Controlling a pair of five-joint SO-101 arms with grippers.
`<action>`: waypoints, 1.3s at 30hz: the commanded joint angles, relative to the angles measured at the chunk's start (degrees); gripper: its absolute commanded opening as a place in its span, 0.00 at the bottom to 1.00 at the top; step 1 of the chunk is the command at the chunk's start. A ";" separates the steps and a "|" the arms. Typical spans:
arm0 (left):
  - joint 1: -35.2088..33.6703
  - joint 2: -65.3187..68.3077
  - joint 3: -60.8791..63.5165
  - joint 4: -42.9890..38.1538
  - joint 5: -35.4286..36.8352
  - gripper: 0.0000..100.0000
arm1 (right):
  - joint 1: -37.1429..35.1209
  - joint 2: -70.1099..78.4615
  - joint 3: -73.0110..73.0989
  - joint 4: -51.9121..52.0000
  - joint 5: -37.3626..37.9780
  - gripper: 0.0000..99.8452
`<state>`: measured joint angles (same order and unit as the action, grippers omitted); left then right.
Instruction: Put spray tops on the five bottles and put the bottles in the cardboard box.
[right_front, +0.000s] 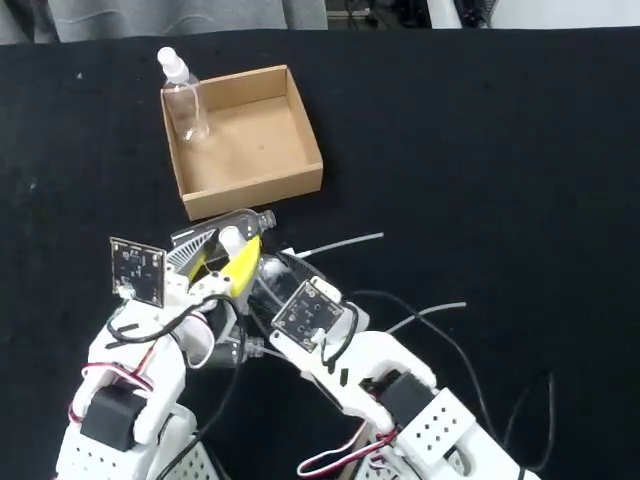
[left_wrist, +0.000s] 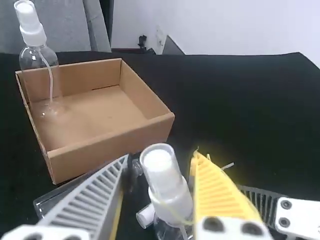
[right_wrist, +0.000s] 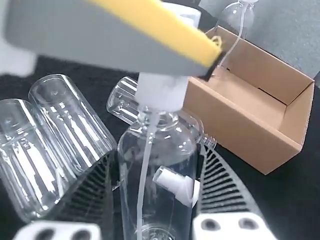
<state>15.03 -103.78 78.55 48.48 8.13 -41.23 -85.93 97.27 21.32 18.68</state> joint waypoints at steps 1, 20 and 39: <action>-0.92 -0.62 -4.79 0.18 0.09 0.18 | 1.67 -1.01 -0.13 -1.76 0.09 0.09; -7.25 -0.62 -9.71 -0.26 2.46 0.18 | 1.58 -1.01 -0.13 -1.76 0.09 0.09; -8.04 -0.62 -1.63 -4.75 1.93 0.18 | 1.76 -1.10 -0.66 -5.36 -3.78 0.09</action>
<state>6.24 -104.48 77.14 45.32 10.07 -41.23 -85.93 97.27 18.24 16.04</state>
